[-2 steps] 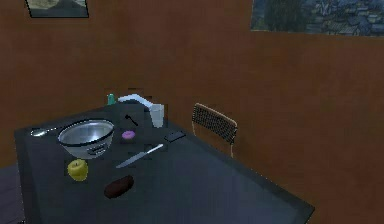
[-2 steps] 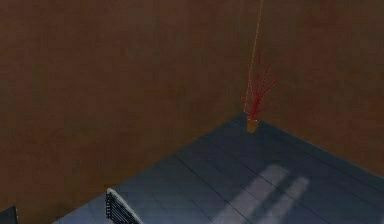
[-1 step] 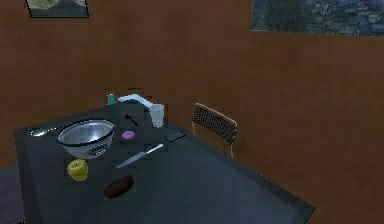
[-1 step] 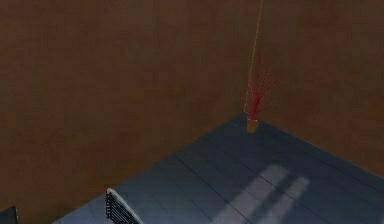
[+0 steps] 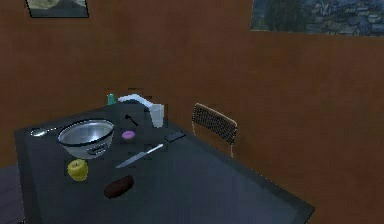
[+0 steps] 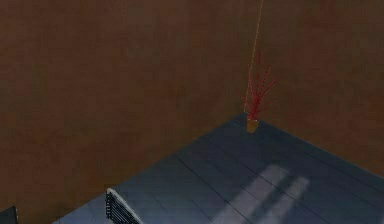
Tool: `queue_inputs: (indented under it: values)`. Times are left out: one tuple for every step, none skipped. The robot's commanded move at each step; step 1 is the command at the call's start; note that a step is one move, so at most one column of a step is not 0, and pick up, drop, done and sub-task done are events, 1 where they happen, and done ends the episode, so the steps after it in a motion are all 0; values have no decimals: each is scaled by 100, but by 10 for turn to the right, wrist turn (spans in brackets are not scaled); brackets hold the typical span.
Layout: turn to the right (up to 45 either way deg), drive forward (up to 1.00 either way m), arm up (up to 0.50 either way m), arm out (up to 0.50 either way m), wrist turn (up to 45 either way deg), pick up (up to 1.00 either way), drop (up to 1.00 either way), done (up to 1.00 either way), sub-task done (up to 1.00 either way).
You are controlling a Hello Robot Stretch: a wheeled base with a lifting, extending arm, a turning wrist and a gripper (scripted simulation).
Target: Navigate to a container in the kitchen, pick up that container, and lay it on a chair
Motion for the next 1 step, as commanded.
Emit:
queue_inputs:
  values:
    - [0,0,10,0,0,0,0,0,0]
